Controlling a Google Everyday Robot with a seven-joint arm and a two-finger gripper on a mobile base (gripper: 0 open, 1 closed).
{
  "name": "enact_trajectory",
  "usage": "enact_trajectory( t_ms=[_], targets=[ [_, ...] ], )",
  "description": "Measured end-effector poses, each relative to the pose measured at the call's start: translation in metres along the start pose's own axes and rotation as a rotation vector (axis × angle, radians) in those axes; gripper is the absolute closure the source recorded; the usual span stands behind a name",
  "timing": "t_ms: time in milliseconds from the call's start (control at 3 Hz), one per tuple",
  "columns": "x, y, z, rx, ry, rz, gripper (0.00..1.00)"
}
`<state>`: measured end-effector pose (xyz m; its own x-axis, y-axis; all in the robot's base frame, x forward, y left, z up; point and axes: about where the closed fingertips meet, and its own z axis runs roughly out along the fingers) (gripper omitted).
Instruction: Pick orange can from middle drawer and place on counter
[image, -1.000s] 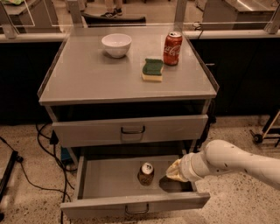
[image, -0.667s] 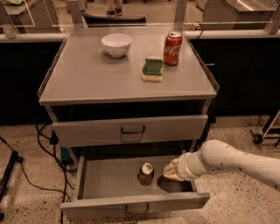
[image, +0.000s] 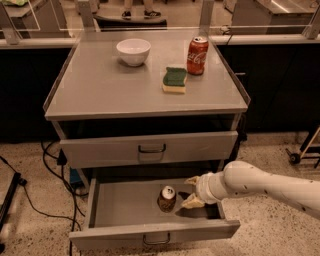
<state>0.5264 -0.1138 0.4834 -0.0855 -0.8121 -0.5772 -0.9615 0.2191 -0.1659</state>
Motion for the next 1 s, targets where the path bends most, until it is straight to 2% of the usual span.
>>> enact_trajectory(
  t_ms=[333,667,1000],
  targets=[
    [0.0,-0.004,0.012,0.005,0.001,0.008,0.47],
    [0.0,-0.007,0.023,0.0,-0.001,0.014,0.55],
    [-0.001,-0.009,0.038,-0.013,-0.008,0.019,0.52]
  ],
)
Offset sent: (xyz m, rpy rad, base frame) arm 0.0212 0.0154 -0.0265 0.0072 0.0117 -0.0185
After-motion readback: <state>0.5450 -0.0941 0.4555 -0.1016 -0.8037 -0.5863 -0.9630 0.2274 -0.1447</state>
